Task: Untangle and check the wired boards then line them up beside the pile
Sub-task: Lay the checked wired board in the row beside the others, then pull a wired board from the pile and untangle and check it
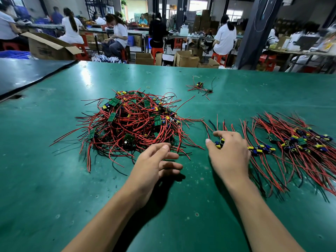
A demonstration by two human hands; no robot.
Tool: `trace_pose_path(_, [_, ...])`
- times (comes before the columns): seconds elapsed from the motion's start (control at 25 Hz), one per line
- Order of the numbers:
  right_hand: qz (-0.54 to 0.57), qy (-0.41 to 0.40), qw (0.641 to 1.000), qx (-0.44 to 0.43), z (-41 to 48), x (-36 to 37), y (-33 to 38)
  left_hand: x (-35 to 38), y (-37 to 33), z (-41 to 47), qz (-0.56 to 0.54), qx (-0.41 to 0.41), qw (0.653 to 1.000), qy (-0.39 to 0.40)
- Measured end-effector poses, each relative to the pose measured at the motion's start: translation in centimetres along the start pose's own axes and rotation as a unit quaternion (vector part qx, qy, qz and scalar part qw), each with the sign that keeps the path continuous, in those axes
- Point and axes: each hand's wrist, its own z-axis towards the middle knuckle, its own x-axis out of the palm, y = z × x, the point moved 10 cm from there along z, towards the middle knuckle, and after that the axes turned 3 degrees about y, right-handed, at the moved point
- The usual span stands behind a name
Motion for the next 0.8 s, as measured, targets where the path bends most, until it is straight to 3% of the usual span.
trace_pose_path(0.16, [0.049, 0.059, 0.992, -0.104, -1.4, 2.0, 3.5, -1.3, -0.2, 0.0, -0.021, -0.007, 0.998, -0.056])
trace_pose_path(0.28, [0.081, 0.11, 0.983, -0.124, -2.0, 3.3, 4.4, -1.6, -0.3, -0.2, -0.006, -0.012, 0.997, -0.073])
trace_pose_path(0.6, [-0.128, 0.185, 0.966, -0.128, -2.4, 6.6, 3.3, -1.4, -0.3, -0.1, 0.049, -0.005, 0.997, -0.058])
trace_pose_path(0.72, [-0.114, 0.197, 0.962, -0.147, -2.6, 7.3, 3.6, -1.1, -0.2, -0.2, 0.074, -0.008, 0.996, -0.043])
trace_pose_path(0.8, [-0.064, 0.162, 0.971, -0.163, -2.6, 6.5, 4.4, -0.8, -0.1, -0.3, 0.083, -0.011, 0.996, -0.028])
